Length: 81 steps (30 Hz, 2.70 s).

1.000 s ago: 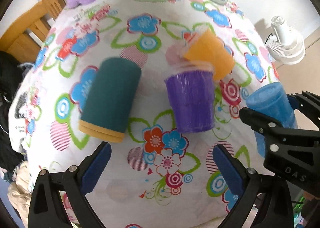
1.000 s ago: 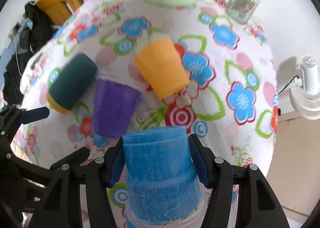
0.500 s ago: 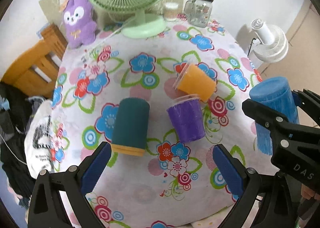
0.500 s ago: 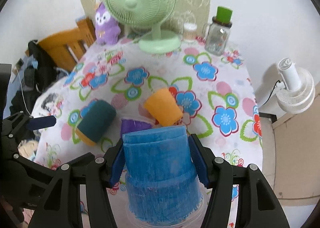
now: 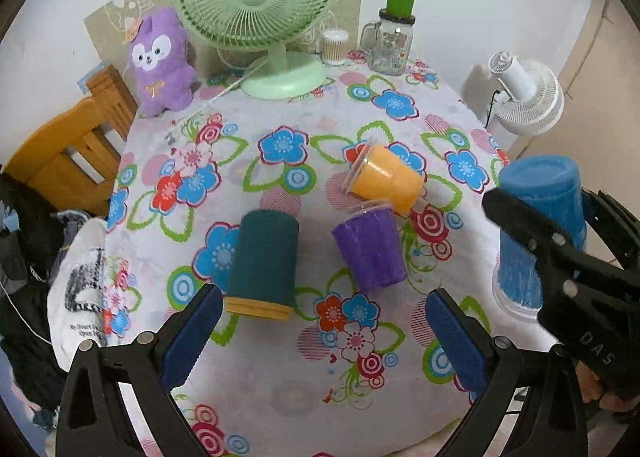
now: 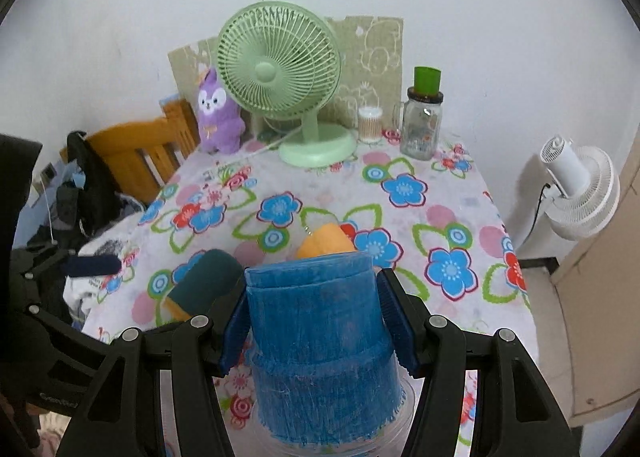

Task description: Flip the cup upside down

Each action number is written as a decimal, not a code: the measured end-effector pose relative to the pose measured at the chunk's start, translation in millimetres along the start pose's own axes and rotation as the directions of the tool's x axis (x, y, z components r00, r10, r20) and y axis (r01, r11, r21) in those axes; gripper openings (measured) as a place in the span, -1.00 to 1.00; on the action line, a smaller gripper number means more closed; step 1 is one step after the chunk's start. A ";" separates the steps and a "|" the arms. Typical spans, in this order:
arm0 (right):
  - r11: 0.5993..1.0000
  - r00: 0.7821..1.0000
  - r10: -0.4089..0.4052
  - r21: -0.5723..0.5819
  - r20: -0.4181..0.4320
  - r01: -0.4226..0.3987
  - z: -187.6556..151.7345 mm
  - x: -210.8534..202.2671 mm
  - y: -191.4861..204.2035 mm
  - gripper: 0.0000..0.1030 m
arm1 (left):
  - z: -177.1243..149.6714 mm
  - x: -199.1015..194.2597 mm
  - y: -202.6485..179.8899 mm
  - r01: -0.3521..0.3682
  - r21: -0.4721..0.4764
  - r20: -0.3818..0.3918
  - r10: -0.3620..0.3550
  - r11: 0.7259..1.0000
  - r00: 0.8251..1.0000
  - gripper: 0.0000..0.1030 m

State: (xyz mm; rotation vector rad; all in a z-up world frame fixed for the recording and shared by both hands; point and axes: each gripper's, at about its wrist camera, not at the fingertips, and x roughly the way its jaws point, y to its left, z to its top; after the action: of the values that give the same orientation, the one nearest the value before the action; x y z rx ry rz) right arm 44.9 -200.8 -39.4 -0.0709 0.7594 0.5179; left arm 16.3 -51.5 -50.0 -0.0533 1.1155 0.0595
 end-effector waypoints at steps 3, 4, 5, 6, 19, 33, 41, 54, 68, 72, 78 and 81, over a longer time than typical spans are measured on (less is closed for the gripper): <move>1.000 0.998 0.009 0.017 0.062 -0.011 -14.5 8.7 -9.0 0.22 | -7.1 16.1 -1.8 -0.006 -0.022 -0.001 0.006 1.000 1.000 0.98; 1.000 0.997 0.015 0.019 0.080 -0.016 -19.4 12.0 -11.7 0.22 | -9.3 20.1 -2.5 -0.005 -0.026 0.002 0.005 1.000 1.000 0.98; 1.000 0.995 0.019 0.019 0.095 -0.021 -23.7 15.2 -13.8 0.22 | -12.8 26.5 -3.3 -0.013 -0.034 0.003 0.013 0.999 1.000 0.98; 1.000 0.994 0.018 0.019 0.105 -0.021 -28.4 19.5 -16.2 0.22 | -14.8 30.9 -3.8 -0.017 -0.038 0.003 0.017 0.999 1.000 0.98; 0.985 0.989 -0.018 0.175 0.144 -0.008 -64.0 76.4 -52.6 0.22 | -37.4 79.4 -3.1 -0.028 -0.075 -0.016 0.027 0.997 0.999 0.98; 0.994 0.998 -0.006 0.111 0.064 -0.001 -84.3 92.2 -38.4 0.28 | -37.8 82.2 -2.7 -0.024 -0.069 -0.021 0.022 0.997 1.000 1.00; 0.984 0.999 0.023 0.177 -0.047 -0.015 -73.8 74.5 -39.4 0.73 | -35.4 65.5 -2.2 -0.013 -0.078 -0.051 0.009 0.997 0.999 0.99; 0.993 0.983 -0.116 -0.009 -0.142 0.116 -12.9 -2.7 -8.6 0.81 | -12.4 -17.4 8.8 0.009 -0.140 -0.035 -0.014 0.990 0.999 1.00; 0.993 0.985 -0.112 0.003 -0.131 0.114 13.5 -48.9 12.1 0.81 | -11.6 -72.7 30.0 0.021 -0.208 0.044 -0.012 0.978 0.999 1.00; 0.992 0.985 -0.129 -0.002 -0.113 0.130 15.3 -60.7 17.3 0.81 | -16.2 -86.1 31.8 0.017 -0.210 0.070 -0.003 0.978 0.998 1.00; 0.987 0.982 -0.161 0.010 -0.096 0.162 15.0 -72.9 23.1 0.81 | -21.9 -97.1 30.3 0.030 -0.200 0.099 -0.010 0.979 0.995 1.00; 0.986 0.980 -0.164 0.013 -0.109 0.166 13.5 -74.1 24.8 0.81 | -23.4 -98.0 28.8 0.027 -0.191 0.104 -0.007 0.981 0.995 1.00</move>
State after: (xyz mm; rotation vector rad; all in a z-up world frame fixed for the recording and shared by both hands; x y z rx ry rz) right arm -3.2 -207.2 23.3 -0.1406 0.8566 0.3496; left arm -49.7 -26.5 27.4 -0.2310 1.0035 0.1530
